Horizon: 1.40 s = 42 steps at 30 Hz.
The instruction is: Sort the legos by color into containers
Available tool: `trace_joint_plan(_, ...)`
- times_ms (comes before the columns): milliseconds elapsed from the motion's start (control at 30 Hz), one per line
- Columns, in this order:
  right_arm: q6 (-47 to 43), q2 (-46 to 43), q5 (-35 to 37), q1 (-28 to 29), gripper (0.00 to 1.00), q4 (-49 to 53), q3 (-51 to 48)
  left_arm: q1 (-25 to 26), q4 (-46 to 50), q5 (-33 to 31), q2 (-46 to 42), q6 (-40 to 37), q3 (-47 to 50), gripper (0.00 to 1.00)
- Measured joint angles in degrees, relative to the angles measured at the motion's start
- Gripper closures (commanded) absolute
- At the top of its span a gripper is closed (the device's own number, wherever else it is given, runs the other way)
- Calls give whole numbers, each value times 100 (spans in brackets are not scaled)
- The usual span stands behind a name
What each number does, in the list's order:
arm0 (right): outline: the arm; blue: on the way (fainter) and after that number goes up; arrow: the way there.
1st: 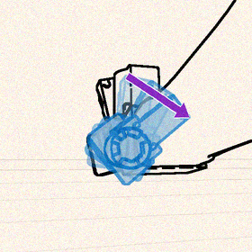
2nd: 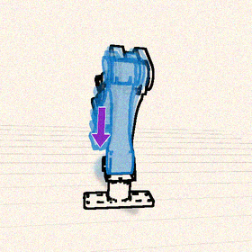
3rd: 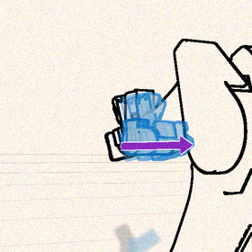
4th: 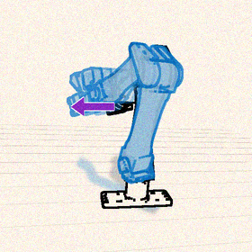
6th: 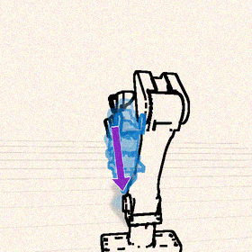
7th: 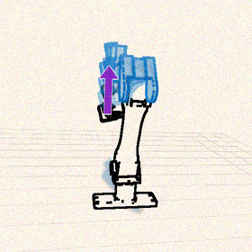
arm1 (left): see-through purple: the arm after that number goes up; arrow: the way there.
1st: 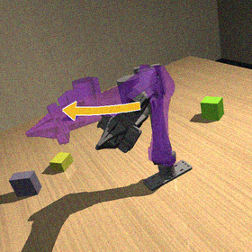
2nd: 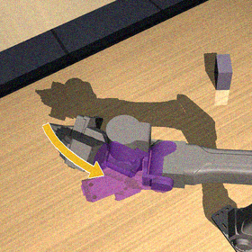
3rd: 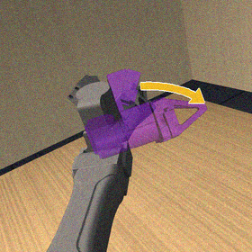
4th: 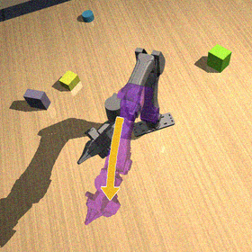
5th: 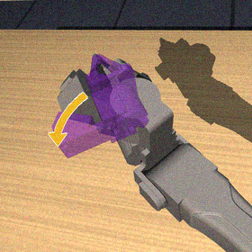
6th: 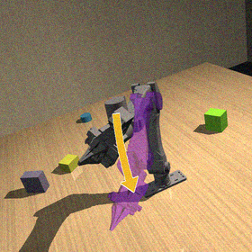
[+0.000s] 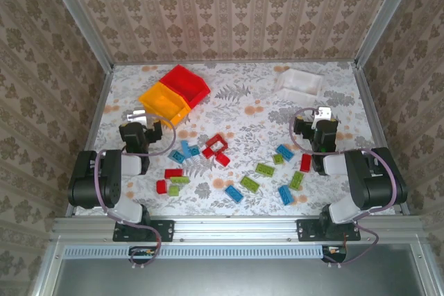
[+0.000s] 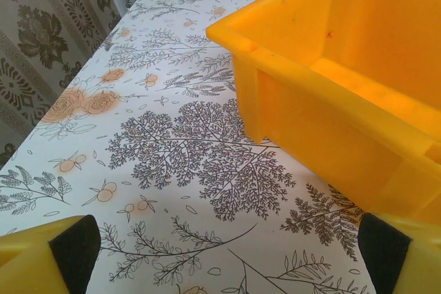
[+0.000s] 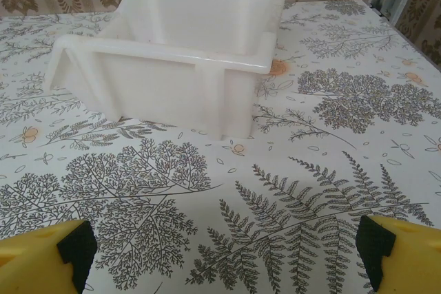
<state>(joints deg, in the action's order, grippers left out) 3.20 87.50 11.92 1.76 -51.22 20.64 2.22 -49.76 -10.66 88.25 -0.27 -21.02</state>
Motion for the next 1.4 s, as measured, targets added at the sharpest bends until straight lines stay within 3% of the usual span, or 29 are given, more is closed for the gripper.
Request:
trace_joint_plan(1100,-2,-70,4,2,0,-101,-50,28,-114,-164,-120,-4,74,0)
trace_joint_plan(1267,11,-1558,269,297,0,1156,98,706,557,-787,-1368,-251,140,0)
trace_joint_plan(1400,925,-3034,481,553,0,3554,1698,1357,2142,-1565,-2839,-175,-852,0)
